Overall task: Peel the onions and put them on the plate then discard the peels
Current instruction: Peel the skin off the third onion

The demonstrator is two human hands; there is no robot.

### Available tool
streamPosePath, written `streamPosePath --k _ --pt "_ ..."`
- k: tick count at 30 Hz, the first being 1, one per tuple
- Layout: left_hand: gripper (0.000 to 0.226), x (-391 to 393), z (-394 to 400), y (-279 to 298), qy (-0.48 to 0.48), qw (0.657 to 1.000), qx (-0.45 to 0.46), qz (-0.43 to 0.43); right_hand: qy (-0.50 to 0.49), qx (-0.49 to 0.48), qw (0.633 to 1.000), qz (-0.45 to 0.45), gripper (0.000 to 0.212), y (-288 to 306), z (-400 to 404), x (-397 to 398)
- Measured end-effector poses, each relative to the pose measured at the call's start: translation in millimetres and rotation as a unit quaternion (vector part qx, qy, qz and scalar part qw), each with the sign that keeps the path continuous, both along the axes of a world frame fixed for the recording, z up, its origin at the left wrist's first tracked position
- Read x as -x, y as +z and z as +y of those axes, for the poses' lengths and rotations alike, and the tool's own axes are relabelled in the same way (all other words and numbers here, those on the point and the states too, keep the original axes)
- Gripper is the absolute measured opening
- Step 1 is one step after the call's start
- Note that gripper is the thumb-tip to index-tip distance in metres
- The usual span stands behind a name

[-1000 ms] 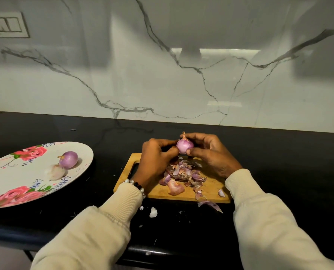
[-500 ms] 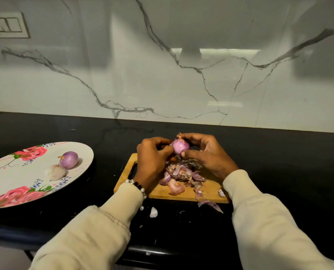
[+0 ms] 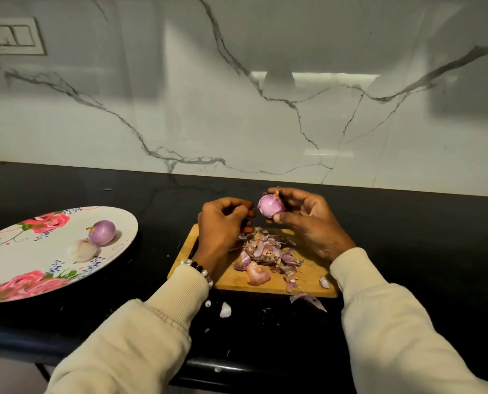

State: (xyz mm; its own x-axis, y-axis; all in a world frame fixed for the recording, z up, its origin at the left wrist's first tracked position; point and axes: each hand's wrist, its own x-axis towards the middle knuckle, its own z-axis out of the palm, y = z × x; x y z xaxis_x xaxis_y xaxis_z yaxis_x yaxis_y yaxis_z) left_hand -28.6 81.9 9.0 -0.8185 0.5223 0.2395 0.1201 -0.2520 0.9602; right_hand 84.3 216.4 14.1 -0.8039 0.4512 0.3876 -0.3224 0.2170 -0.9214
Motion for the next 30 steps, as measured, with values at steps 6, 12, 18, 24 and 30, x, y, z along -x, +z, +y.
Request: streamPosePath --k 6,12,18,24,30 --pt "0.018 1.8 2.7 -3.4 -0.007 0.998 0.025 0.055 -0.021 -0.035 0.999 -0.026 0.049 -1.6 1.3 0.7" --pt "0.015 1.3 0.2 -1.8 -0.065 0.997 0.033 0.041 -0.026 -0.070 0.997 -0.036 0.050 -1.1 0.8 -1.2" --pt "0.011 0.2 -0.7 0.3 -0.034 0.999 0.021 0.005 -0.024 -0.083 0.996 -0.032 0.050 0.8 -1.4 -0.8" --pt "0.012 1.4 2.0 -3.1 -0.011 0.999 0.014 -0.037 -0.031 -0.117 0.992 -0.044 0.053 -0.9 -3.5 1.8" --pt "0.022 -2.2 0.2 0.8 -0.028 0.985 -0.036 -0.167 -0.037 -0.120 0.992 -0.022 0.053 -2.7 -6.8 4.6"
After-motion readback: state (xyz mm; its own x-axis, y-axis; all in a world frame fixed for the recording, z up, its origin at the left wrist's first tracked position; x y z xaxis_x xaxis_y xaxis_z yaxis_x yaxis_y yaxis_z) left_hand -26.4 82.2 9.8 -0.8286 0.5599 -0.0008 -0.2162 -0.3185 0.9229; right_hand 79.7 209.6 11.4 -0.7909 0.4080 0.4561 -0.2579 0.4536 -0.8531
